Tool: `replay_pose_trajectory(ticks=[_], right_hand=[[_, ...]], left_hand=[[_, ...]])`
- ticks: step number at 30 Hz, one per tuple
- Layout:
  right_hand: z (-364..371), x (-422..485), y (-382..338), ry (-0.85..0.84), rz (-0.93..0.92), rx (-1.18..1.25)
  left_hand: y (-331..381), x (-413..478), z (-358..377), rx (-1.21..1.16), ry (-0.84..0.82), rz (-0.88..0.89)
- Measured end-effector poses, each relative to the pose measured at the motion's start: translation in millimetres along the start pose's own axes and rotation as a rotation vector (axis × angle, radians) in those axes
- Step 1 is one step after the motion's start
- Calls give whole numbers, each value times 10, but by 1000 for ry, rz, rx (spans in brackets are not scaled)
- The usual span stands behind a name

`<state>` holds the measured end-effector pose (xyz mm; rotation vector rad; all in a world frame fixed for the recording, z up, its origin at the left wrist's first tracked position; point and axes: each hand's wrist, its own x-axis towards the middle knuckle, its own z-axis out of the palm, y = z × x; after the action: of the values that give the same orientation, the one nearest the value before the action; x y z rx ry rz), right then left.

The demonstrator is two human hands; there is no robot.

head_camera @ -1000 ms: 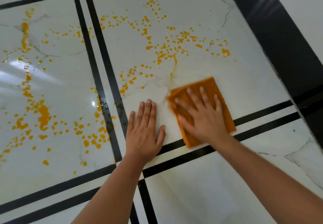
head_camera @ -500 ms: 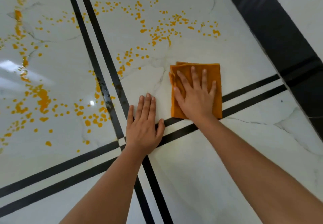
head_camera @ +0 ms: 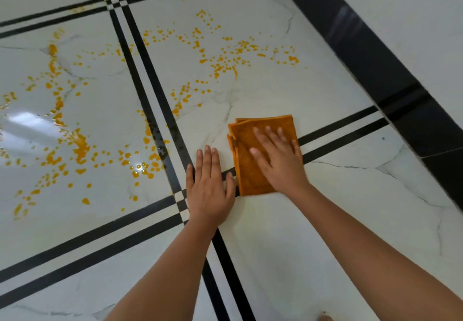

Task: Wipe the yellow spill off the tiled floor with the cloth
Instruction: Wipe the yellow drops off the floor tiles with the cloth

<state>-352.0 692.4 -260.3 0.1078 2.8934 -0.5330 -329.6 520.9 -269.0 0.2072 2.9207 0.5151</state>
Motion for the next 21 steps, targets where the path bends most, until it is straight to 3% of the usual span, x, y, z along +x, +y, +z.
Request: replay_pose_trajectory(ticks=[4,10,17,21], right_hand=[[-187,-229,412,58,60,-35],[-336,-250,870,33,154,-120],[-176,-225,1158,94,156,-190],[-132,-214,1187,121,154,-190]], left_hand=[[470,131,18,-65,44,80],[1006,536,297,77,-158,66],[984,309,440,191,-106,81],[1018,581,432,250,-121,242]])
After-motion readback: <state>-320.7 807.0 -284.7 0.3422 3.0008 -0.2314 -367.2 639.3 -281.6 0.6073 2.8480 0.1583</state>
